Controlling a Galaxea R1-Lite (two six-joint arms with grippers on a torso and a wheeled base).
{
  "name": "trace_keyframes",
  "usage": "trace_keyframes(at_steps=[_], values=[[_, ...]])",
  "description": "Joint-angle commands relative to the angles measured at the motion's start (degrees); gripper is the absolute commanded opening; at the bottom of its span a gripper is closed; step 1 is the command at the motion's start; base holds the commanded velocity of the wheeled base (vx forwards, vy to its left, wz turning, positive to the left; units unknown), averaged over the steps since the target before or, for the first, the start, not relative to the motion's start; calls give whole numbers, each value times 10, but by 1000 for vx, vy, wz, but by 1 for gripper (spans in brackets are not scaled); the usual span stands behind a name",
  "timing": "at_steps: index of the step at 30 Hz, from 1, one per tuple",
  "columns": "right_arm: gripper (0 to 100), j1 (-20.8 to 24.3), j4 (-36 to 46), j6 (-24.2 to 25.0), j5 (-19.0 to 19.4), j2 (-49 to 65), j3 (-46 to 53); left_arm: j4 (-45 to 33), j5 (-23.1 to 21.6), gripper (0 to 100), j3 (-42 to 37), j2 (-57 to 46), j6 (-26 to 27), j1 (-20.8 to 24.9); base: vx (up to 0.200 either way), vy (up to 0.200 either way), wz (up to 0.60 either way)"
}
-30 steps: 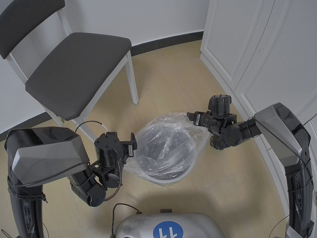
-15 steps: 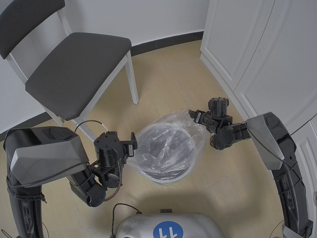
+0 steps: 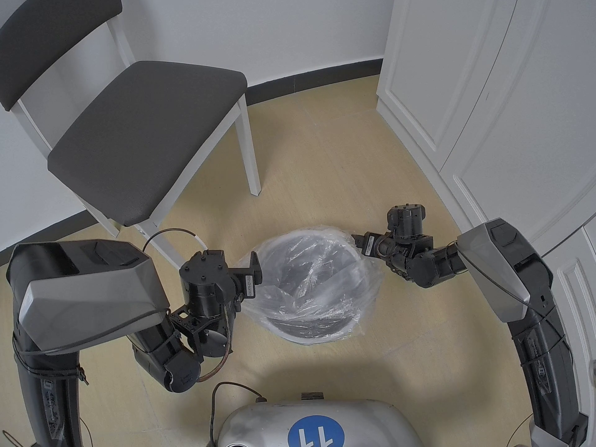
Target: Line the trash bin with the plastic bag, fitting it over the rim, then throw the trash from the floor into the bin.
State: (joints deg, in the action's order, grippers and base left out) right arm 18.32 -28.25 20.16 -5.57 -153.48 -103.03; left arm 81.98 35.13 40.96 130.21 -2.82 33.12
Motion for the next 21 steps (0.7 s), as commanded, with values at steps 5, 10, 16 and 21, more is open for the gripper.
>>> trace_keyframes(at_steps=[5, 10, 16, 21], values=[[100, -1, 1, -14, 20, 113, 90, 0, -1, 100, -13, -14, -1, 9, 0, 0, 0], [100, -10, 2, -64, 20, 219, 184, 1, -1, 100, -25, -13, -1, 25, 0, 0, 0], [100, -14, -1, -155, 23, 319, 299, 20, -5, 100, -39, -1, -1, 34, 0, 0, 0], [100, -29, -3, -181, 24, 350, 317, 13, -37, 100, -39, -7, 45, 50, 0, 0, 0]])
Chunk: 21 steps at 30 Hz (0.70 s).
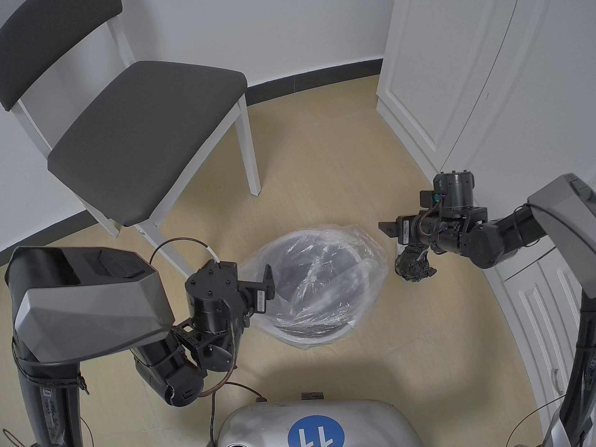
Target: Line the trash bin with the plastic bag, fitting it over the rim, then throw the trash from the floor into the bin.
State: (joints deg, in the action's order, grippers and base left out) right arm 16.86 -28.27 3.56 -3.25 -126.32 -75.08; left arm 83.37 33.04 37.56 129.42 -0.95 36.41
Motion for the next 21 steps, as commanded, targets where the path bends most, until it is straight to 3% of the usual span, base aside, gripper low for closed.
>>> trace_keyframes(at_steps=[1, 7, 12, 15, 17, 21], values=[[100, -20, -2, -15, 1, 85, 37, -3, -17, 100, -4, 0, 42, 18, 0, 0, 0], [100, -45, -7, -26, 1, 110, 71, -30, -17, 100, 8, 4, 112, 50, 0, 0, 0], [100, -51, -10, -23, 2, 165, 138, -84, -16, 100, 62, -7, 130, 59, 0, 0, 0], [100, -54, -6, -5, 21, 195, 172, -162, -16, 100, 100, -40, 130, 58, 0, 0, 0], [100, -56, -7, 36, 26, 206, 204, -271, -16, 100, 158, -69, 123, 56, 0, 0, 0], [100, -61, -4, 87, 32, 261, 252, -407, -16, 100, 229, -91, 93, 55, 0, 0, 0]])
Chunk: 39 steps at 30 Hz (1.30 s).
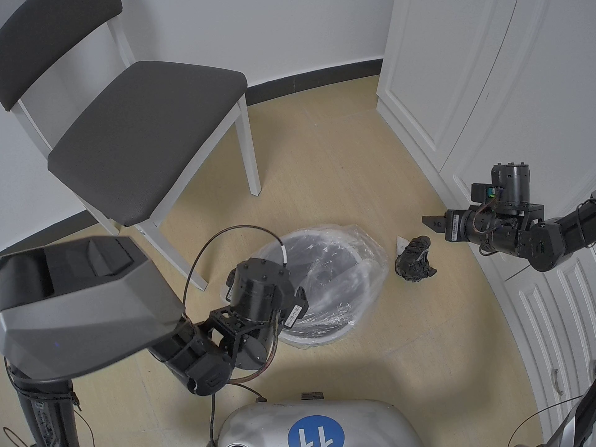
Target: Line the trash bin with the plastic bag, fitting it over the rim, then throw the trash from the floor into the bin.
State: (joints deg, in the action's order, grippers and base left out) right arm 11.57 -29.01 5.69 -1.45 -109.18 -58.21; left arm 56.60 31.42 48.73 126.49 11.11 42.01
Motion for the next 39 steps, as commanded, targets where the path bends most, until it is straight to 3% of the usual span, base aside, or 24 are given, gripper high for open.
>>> trace_keyframes(at_steps=[1, 4, 7, 10, 17, 26, 33, 39], values=[[100, -8, 4, 81, 15, 106, 102, -183, 0, 100, 140, -64, -43, -1, 0, 0, 0], [100, -8, -4, 91, 26, 113, 122, -250, 0, 100, 178, -63, -86, -3, 0, 0, 0], [100, -17, -6, 86, 42, 114, 130, -346, 0, 100, 224, -41, -172, -3, 0, 0, 0], [100, -29, -6, 57, 41, 119, 131, -368, 0, 100, 227, -20, -202, 1, 0, 0, 0], [100, -66, -24, -38, 42, 122, 150, -363, 28, 100, 263, 45, -202, 3, 0, 0, 0], [100, -95, -84, -46, 58, 122, 152, -369, 35, 100, 298, 89, -170, -5, 0, 0, 0], [100, -111, -86, -46, 65, 124, 148, -367, 37, 100, 232, 46, -166, 25, 0, 0, 0], [100, -132, -97, -48, 101, 119, 150, -364, 36, 100, 137, -10, -166, 65, 0, 0, 0]])
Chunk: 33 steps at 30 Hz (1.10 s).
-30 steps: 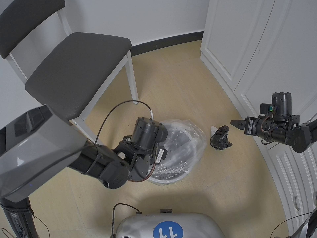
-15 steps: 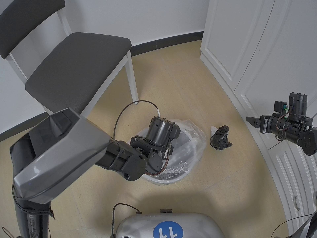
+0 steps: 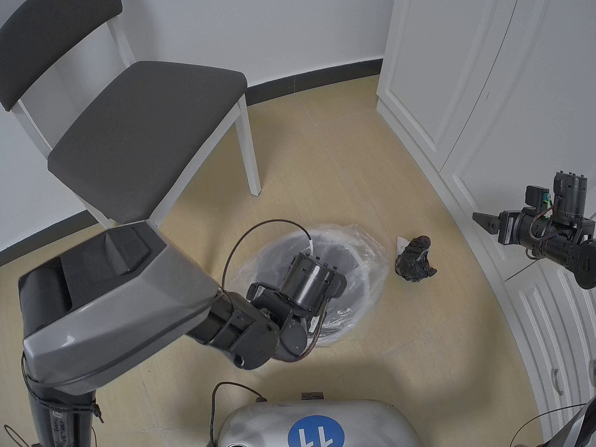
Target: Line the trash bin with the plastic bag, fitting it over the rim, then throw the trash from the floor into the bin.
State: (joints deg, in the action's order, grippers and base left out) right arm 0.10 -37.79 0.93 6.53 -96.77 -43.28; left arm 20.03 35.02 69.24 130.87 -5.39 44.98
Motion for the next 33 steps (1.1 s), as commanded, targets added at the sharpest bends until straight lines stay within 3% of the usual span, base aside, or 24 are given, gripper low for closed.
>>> trace_keyframes(at_steps=[1, 13, 20, 27, 33], values=[[100, -18, -11, 0, 22, -5, 1, 2, 0, 100, -80, -59, 0, 41, 0, 0, 0], [100, -18, -15, -1, 22, -4, 5, 5, -7, 100, -191, -84, -4, 78, 0, 0, 0], [100, -18, -16, -1, 22, -3, 4, 30, -12, 100, -181, -121, 3, 68, 0, 0, 0], [100, -17, -16, -9, 21, -4, 10, 48, -86, 100, -219, -119, 78, 66, 0, 0, 0], [100, -16, -16, -15, 22, -5, 12, 112, -103, 100, -195, -84, 129, 42, 0, 0, 0]])
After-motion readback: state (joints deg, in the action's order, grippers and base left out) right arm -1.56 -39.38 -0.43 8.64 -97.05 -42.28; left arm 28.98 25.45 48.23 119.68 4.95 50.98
